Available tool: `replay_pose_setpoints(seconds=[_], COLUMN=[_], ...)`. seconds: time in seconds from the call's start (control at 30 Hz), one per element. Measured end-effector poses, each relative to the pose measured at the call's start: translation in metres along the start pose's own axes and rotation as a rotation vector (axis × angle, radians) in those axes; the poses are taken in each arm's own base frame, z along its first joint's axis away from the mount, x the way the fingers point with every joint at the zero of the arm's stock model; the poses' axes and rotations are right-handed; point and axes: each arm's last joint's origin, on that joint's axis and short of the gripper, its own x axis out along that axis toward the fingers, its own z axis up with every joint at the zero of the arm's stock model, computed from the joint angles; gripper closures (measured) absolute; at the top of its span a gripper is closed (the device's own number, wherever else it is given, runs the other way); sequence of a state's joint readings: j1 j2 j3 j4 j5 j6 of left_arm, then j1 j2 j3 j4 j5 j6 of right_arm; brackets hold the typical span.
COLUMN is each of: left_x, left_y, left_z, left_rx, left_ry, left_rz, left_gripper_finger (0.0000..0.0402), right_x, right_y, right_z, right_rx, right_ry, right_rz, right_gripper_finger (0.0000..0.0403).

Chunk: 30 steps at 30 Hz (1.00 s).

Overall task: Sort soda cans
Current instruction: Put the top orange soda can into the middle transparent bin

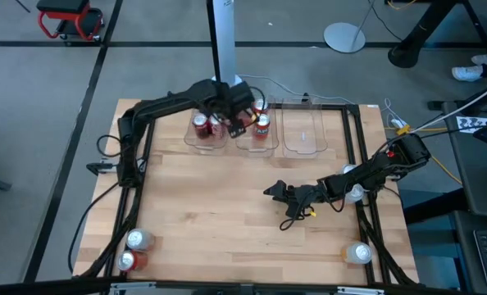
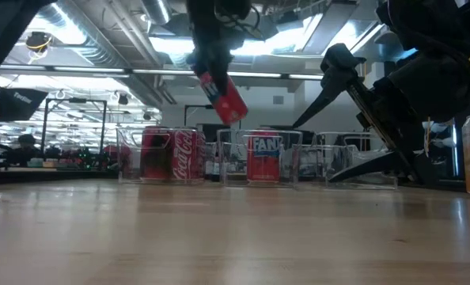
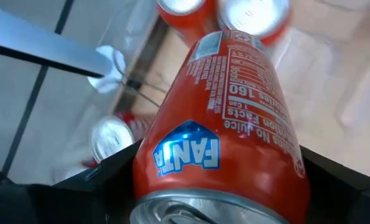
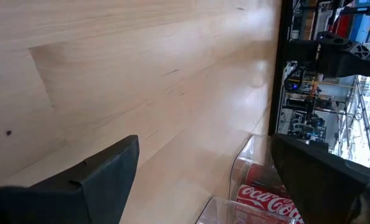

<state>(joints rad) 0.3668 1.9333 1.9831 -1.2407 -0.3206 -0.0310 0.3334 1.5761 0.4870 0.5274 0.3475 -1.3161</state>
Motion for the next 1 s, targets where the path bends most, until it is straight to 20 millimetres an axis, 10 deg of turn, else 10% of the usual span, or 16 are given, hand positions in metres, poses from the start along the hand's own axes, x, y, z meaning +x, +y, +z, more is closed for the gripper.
replay_pose_setpoints(seconds=[0.4, 1.0], left_x=[0.071, 0.125], left_y=[0.031, 0.025], left_z=[0.010, 0.018], left_rx=[0.004, 0.032], left_ry=[0.096, 0.099], left_rz=[0.034, 0.033], left_gripper_finger=[0.0096, 0.0096], right_x=[0.000, -0.001], right_y=[0.000, 0.004], right_z=[0.000, -0.001], right_rx=[0.000, 0.000], right_ry=[0.000, 0.003], right_rz=[0.002, 0.014], right_gripper_finger=[0.0040, 0.0040])
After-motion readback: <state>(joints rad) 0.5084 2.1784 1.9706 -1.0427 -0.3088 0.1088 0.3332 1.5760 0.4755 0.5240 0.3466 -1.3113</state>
